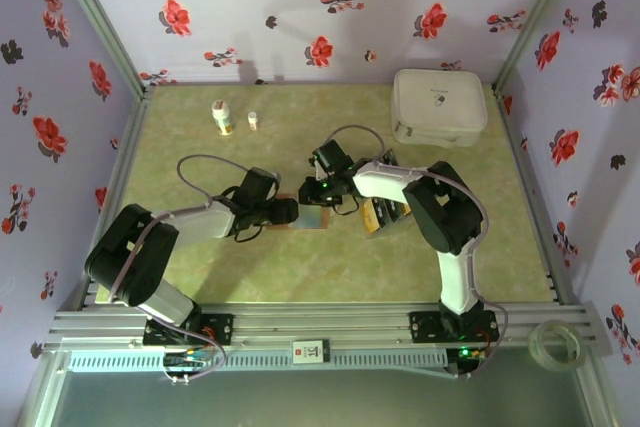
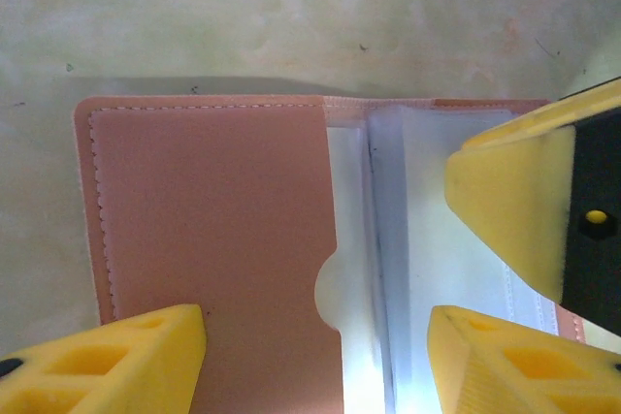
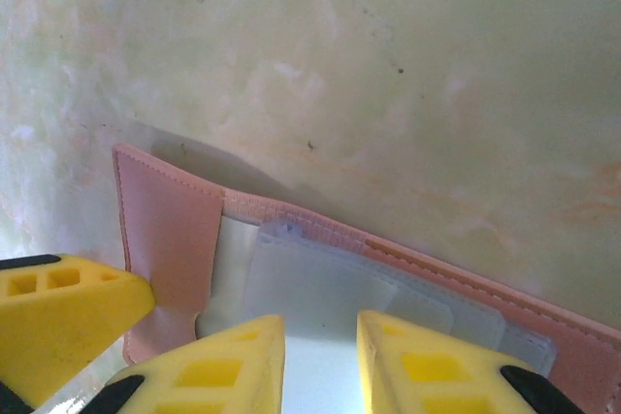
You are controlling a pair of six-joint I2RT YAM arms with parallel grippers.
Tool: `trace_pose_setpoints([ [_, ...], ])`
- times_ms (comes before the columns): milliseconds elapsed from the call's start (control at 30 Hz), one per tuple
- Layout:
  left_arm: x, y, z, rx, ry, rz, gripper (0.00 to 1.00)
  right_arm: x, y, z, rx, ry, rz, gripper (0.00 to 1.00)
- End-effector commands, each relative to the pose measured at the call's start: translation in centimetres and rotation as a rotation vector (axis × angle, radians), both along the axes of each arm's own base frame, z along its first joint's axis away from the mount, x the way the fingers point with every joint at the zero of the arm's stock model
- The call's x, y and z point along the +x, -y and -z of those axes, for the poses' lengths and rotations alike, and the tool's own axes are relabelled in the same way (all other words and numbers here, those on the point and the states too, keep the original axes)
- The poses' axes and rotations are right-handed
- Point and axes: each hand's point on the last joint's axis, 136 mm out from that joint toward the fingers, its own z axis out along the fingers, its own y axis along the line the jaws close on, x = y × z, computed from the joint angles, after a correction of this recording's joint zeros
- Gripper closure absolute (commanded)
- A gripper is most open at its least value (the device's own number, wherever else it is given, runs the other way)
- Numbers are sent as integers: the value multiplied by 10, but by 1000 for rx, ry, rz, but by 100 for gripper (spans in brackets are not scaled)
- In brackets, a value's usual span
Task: Put the credit cards into the card holder
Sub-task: Flip over the card slot on the card holder.
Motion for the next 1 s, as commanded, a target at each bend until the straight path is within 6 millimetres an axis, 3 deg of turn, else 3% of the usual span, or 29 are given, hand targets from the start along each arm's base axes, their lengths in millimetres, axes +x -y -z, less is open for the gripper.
trace_pose_setpoints([
  [0, -16, -1, 12, 41, -20, 55, 37, 0, -11, 1, 23, -16, -1, 74],
  [567, -28, -16, 40, 304, -11, 121, 39, 3, -15, -1, 38, -21, 14, 73],
  [767, -30, -19, 46, 317, -19, 107, 40, 11, -17, -27, 80, 9, 21, 65],
  [900, -30, -20, 47, 312, -20, 99, 40, 21, -6, -53, 114, 56, 68, 57],
  [967, -31, -20, 48, 311, -20, 97, 40, 23, 1, -56, 119, 66, 94, 54],
])
